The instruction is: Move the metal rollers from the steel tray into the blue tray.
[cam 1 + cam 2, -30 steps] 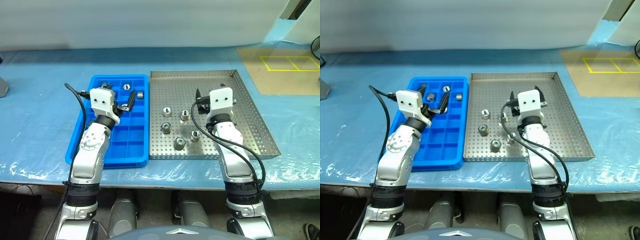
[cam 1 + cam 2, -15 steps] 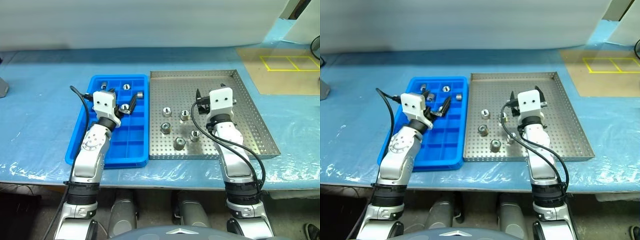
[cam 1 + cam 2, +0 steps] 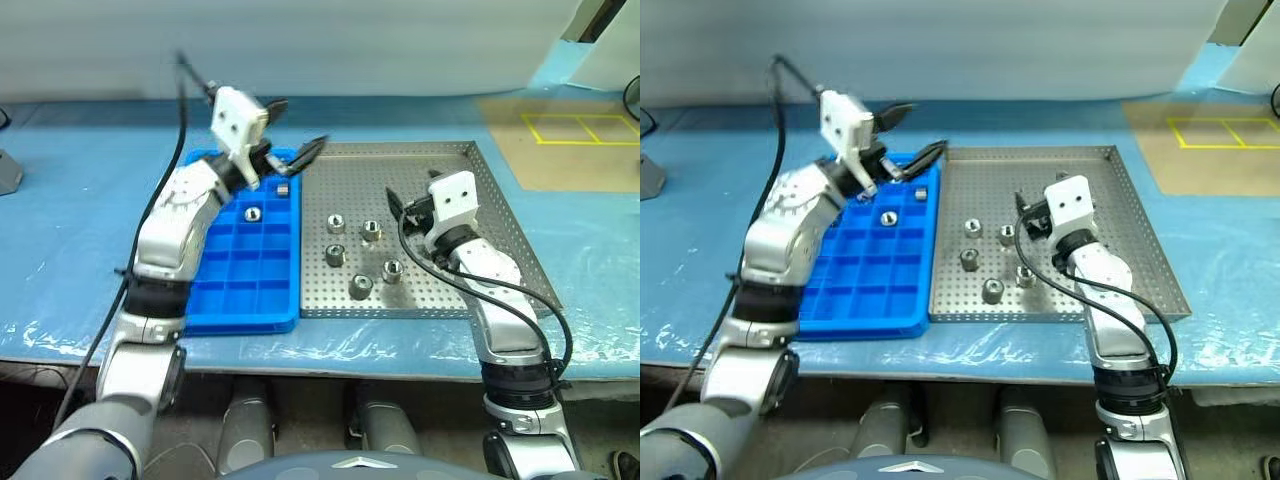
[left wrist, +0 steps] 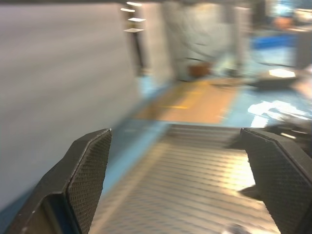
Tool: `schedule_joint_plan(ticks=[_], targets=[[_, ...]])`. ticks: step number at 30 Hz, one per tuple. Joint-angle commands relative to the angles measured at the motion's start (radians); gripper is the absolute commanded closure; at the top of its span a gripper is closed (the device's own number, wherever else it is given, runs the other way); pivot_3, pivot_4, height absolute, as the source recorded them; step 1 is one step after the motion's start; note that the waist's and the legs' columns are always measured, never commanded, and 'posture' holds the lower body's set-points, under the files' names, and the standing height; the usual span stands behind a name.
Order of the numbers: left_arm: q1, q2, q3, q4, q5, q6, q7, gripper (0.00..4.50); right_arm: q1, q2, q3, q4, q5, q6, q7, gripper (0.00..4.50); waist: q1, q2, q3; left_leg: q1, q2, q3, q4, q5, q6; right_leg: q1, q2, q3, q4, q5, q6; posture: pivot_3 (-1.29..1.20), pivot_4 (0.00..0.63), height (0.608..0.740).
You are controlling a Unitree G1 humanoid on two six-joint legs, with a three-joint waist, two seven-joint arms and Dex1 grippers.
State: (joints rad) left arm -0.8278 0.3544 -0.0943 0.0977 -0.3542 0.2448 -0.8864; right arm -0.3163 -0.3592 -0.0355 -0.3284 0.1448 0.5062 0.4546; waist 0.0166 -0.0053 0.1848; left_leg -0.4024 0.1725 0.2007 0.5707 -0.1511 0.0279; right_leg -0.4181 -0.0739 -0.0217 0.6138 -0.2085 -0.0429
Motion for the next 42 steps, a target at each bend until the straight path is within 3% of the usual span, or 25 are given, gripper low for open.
schedule_joint_plan(ticks=[1, 5, 9, 17, 22, 26, 37, 42], targets=[[-0.080, 0.012, -0.072, 0.122, 0.017, -0.088, -0.211, 0.03, -0.032, -0.094, -0.100, -0.069, 0.121, 0.053, 0.108, 0.45, -0.001, 0.000, 0.000, 0.000, 0.000, 0.000, 0.000, 0.000, 0.000, 0.000, 0.000, 0.000, 0.000, 0.000, 0.000, -0.25, 0.150, 0.740], [-0.137, 0.036, -0.209, 0.290, 0.159, -0.304, -0.405, 0.03, 0.037, -0.162, -0.153, -0.158, 0.225, 0.140, 0.153, 0.45, -0.002, 0.000, 0.000, 0.000, 0.000, 0.000, 0.001, 0.000, 0.001, 0.000, 0.000, 0.000, 0.000, 0.000, 0.000, -0.32, 0.150, 0.740], [-0.196, 0.015, -0.272, 0.477, 0.234, -0.460, -0.531, 0.03, 0.188, -0.216, -0.162, -0.333, 0.356, 0.255, 0.203, 0.45, -0.004, 0.001, -0.001, 0.000, 0.001, 0.001, 0.000, -0.001, 0.002, 0.001, 0.000, 0.000, -0.003, 0.000, 0.000, -0.40, 0.150, 0.740], [-0.341, -0.071, -0.347, 0.939, 0.481, -0.759, -0.413, 0.03, 0.314, -0.210, -0.148, -0.445, 0.364, 0.290, 0.101, 0.45, -0.022, 0.001, -0.001, 0.006, 0.000, 0.001, 0.003, -0.003, 0.004, 0.011, 0.000, -0.001, -0.007, -0.001, 0.002, -0.51, 0.150, 0.740], [-0.376, -0.106, -0.366, 1.054, 0.568, -0.838, -0.391, 0.03, 0.351, -0.196, -0.104, -0.456, 0.322, 0.265, 0.033, 0.45, -0.033, 0.001, -0.001, 0.006, 0.000, 0.001, 0.003, -0.003, 0.005, 0.012, -0.001, -0.001, -0.008, -0.003, 0.005, -0.52, 0.150, 0.740], [-0.404, -0.136, -0.379, 1.134, 0.638, -0.800, -0.356, 0.03, 0.358, -0.194, -0.072, -0.442, 0.283, 0.244, 0.001, 0.45, -0.037, 0.001, -0.001, 0.005, 0.000, 0.001, 0.002, -0.004, 0.006, 0.011, -0.001, -0.001, -0.009, -0.001, 0.002, -0.54, 0.150, 0.740], [-0.399, -0.154, -0.427, 1.184, 0.765, -0.804, -0.400, 0.03, 0.356, -0.156, -0.031, -0.429, 0.228, 0.222, -0.070, 0.45, -0.062, 0.001, -0.002, 0.006, 0.000, 0.000, 0.002, -0.004, 0.006, 0.012, -0.001, -0.002, -0.009, -0.003, 0.006, -0.56, 0.150, 0.740], [-0.399, -0.163, -0.475, 1.197, 0.854, -0.760, -0.262, 0.03, 0.359, -0.142, -0.014, -0.429, 0.190, 0.209, -0.099, 0.45, -0.062, 0.000, -0.003, 0.009, -0.001, 0.000, 0.003, -0.004, 0.007, 0.016, -0.001, -0.002, -0.010, -0.004, 0.008, -0.58, 0.150, 0.740]])
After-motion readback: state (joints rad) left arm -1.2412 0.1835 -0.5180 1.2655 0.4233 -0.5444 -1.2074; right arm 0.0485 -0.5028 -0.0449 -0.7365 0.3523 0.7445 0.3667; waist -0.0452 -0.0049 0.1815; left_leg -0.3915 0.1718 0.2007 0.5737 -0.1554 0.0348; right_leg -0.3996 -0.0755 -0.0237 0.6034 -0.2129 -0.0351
